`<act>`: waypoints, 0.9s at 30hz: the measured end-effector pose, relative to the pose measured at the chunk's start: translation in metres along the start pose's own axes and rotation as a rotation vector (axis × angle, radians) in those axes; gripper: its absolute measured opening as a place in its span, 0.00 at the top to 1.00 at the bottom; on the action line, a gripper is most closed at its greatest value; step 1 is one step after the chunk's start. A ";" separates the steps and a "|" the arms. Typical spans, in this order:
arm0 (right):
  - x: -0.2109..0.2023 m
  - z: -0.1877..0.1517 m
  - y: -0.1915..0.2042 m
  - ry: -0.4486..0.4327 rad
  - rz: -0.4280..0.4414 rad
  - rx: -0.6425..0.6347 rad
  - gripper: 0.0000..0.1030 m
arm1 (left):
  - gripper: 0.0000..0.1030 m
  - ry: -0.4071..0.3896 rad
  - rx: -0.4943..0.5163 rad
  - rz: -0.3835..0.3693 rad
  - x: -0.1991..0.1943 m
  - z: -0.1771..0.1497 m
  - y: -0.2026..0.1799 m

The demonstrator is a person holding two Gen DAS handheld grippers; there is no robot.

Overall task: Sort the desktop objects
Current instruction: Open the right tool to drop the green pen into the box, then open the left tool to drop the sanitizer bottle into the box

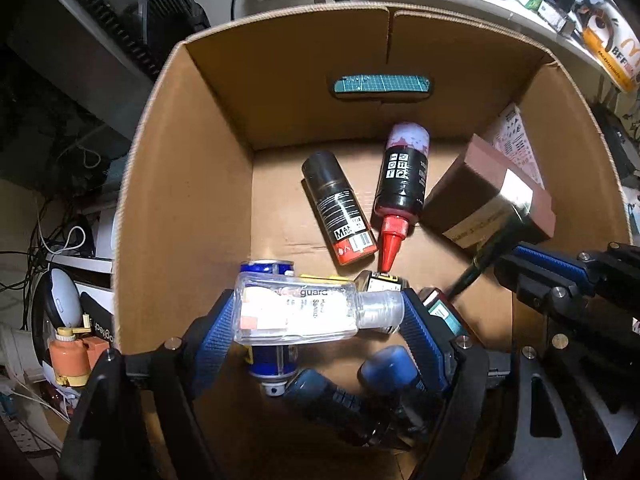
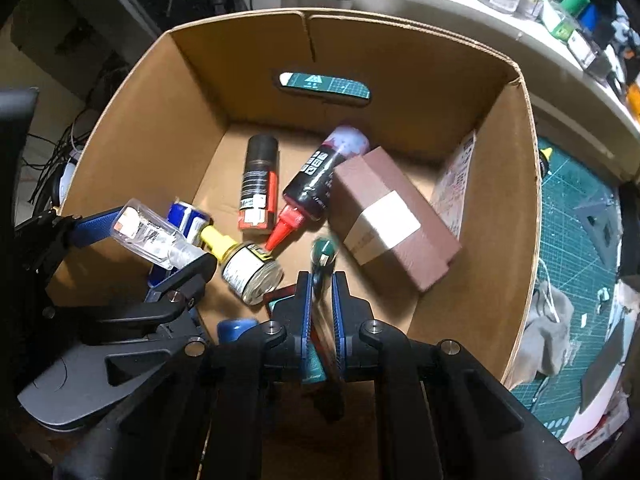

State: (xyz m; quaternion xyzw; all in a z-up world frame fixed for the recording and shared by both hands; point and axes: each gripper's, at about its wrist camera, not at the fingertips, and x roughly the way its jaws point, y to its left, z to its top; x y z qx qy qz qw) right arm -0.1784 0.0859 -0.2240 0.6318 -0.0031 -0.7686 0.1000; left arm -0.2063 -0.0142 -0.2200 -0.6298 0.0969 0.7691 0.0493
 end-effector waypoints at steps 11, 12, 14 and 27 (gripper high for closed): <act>0.008 0.011 -0.007 0.018 0.007 -0.002 0.85 | 0.23 0.054 -0.035 -0.060 0.024 0.017 0.002; 0.007 0.012 -0.007 0.015 0.008 -0.002 0.84 | 0.22 0.055 -0.036 -0.060 0.024 0.017 0.002; 0.003 0.011 -0.007 0.006 0.008 -0.003 0.80 | 0.22 0.049 -0.038 -0.063 0.023 0.017 0.001; -0.042 0.002 -0.016 -0.094 0.023 0.002 0.68 | 0.12 -0.051 -0.058 -0.075 -0.020 0.009 -0.006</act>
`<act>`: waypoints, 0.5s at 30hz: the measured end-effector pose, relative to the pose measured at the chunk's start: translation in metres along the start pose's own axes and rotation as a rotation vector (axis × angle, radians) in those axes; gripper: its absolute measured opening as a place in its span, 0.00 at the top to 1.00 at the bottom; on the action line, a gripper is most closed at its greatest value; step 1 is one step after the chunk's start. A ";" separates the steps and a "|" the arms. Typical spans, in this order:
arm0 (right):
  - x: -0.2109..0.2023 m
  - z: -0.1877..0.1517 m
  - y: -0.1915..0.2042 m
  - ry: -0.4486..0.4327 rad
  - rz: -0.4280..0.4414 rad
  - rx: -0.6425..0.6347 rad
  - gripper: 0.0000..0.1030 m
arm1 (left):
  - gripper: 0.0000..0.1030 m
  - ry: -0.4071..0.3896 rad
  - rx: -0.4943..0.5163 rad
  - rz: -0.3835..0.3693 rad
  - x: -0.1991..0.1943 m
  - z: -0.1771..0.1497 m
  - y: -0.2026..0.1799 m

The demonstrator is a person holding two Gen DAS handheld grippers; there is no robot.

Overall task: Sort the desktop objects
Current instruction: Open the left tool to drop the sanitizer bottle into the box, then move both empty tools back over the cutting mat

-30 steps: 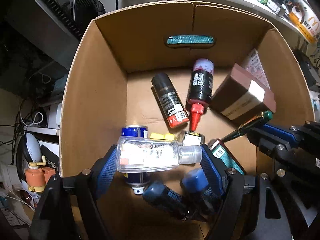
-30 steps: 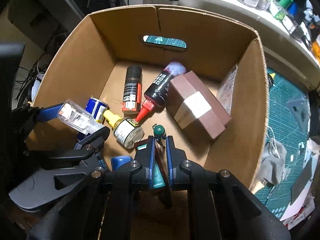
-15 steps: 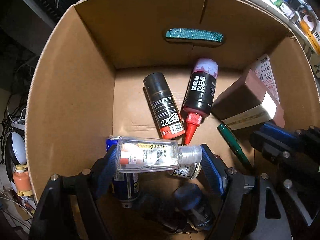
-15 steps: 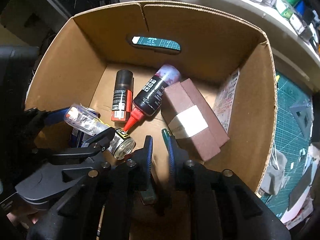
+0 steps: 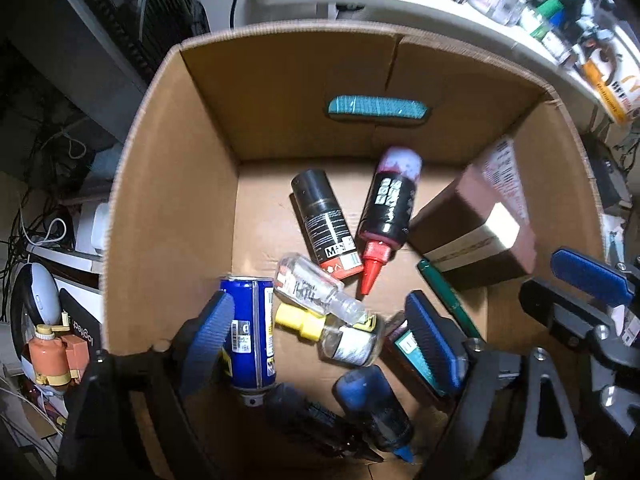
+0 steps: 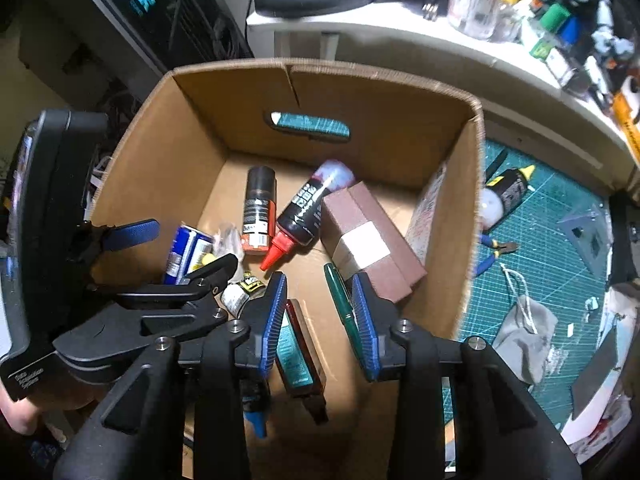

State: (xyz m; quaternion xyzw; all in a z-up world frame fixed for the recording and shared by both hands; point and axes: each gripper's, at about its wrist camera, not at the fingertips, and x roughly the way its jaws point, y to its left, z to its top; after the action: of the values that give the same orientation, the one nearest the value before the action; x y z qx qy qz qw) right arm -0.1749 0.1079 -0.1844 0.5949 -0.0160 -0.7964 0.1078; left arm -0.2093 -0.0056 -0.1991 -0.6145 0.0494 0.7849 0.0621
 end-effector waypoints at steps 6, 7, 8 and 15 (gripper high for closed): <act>-0.046 -0.016 -0.019 -0.103 0.009 0.037 0.64 | 0.12 -0.074 -0.005 -0.021 -0.037 -0.014 0.004; -0.053 -0.021 -0.024 -0.125 0.006 0.047 0.64 | 0.12 -0.088 -0.011 -0.033 -0.043 -0.017 0.006; -0.062 -0.025 -0.030 -0.144 0.003 0.059 0.64 | 0.12 -0.102 -0.017 -0.046 -0.048 -0.019 0.009; -0.126 -0.071 -0.088 -0.270 -0.062 0.200 0.63 | 0.12 -0.212 -0.038 -0.140 -0.083 -0.033 0.011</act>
State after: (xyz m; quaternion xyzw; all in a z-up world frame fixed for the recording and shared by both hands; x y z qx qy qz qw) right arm -0.0873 0.2252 -0.0992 0.4905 -0.0911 -0.8664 0.0201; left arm -0.1596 -0.0250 -0.1266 -0.5312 -0.0152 0.8400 0.1100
